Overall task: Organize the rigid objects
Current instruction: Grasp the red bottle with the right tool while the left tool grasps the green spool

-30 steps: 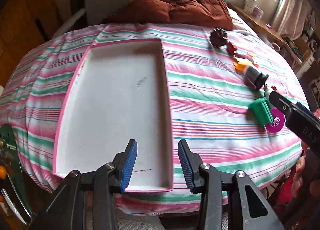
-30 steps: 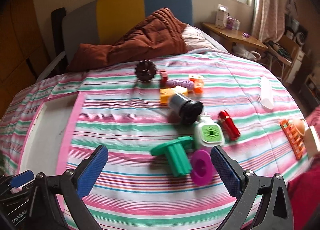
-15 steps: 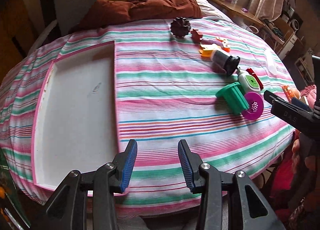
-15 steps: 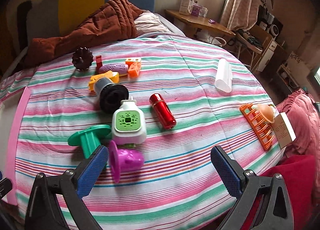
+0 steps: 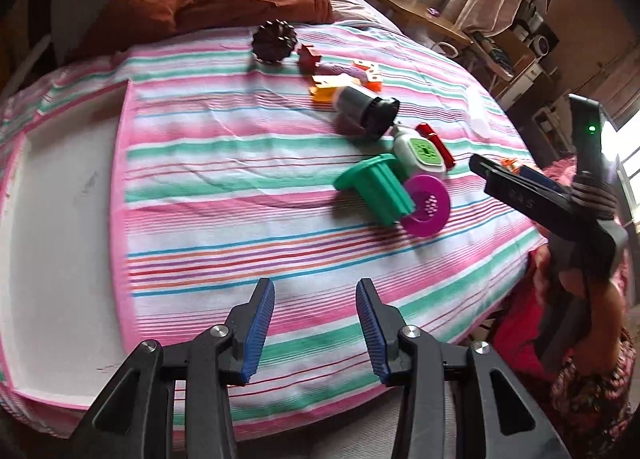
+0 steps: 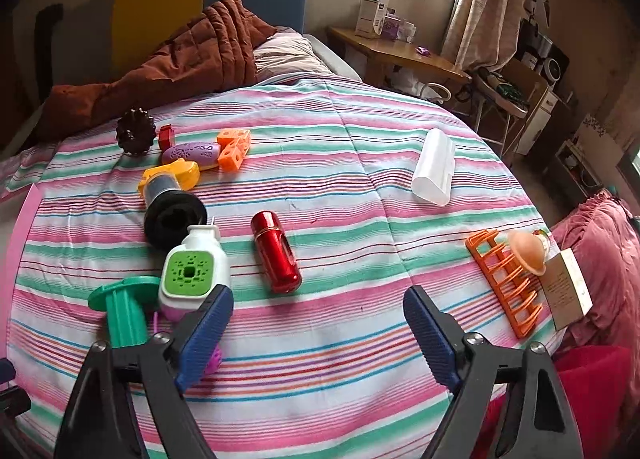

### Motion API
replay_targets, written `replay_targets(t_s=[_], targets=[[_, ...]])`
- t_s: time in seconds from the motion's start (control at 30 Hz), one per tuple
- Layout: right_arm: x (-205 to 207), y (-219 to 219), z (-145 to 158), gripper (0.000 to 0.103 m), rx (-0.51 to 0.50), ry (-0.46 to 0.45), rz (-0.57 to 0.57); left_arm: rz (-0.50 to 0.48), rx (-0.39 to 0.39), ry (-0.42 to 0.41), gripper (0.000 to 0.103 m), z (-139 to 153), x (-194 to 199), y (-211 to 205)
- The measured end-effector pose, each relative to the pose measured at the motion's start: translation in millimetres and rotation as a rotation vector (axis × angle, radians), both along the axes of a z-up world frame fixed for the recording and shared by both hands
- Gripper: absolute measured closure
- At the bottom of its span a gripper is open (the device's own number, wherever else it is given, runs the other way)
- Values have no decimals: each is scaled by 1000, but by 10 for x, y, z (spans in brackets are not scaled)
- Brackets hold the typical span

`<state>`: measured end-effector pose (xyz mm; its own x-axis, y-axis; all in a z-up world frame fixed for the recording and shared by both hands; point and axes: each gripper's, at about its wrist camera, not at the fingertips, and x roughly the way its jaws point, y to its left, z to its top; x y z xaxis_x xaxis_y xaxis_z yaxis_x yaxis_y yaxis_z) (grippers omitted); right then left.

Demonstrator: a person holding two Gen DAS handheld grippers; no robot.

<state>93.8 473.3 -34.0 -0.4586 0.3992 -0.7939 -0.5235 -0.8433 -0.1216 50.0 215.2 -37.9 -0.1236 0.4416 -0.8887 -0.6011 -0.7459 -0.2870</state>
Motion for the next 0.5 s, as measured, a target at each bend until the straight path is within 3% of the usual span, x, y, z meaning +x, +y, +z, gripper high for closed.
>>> replay_targets(t_s=[0.1, 0.27, 0.37, 0.5], targets=[[-77, 206, -60, 22, -83, 38, 26, -5, 30, -44, 60, -36, 1, 51], [-360, 246, -235, 38, -57, 16, 132, -24, 18, -68, 60, -106, 32, 192], [-492, 310, -398, 42, -101, -3, 146, -16, 39, -54, 60, -111, 37, 228], [-561, 369, -510, 58, -162, 11, 148, -20, 48, -57, 60, -134, 18, 292]])
